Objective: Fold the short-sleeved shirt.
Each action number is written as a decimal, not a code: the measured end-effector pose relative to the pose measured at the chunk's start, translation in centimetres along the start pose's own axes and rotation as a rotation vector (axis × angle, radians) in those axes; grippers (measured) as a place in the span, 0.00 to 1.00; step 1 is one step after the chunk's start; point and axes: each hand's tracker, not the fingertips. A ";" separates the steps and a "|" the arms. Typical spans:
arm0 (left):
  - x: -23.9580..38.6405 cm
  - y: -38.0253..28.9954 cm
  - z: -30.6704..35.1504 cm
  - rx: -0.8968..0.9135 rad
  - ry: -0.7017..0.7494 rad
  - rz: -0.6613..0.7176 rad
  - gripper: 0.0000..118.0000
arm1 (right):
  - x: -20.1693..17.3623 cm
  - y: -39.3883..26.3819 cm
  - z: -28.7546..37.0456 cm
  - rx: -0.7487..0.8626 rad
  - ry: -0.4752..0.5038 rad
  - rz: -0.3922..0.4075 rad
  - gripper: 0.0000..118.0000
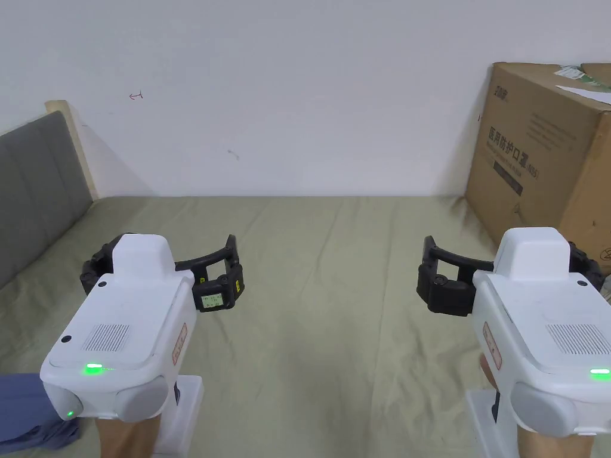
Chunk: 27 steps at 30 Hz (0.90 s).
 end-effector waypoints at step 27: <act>-0.2 -0.3 0.1 0.003 0.011 -0.001 1.00 | 0.0 -0.2 0.0 0.020 -0.006 0.008 0.99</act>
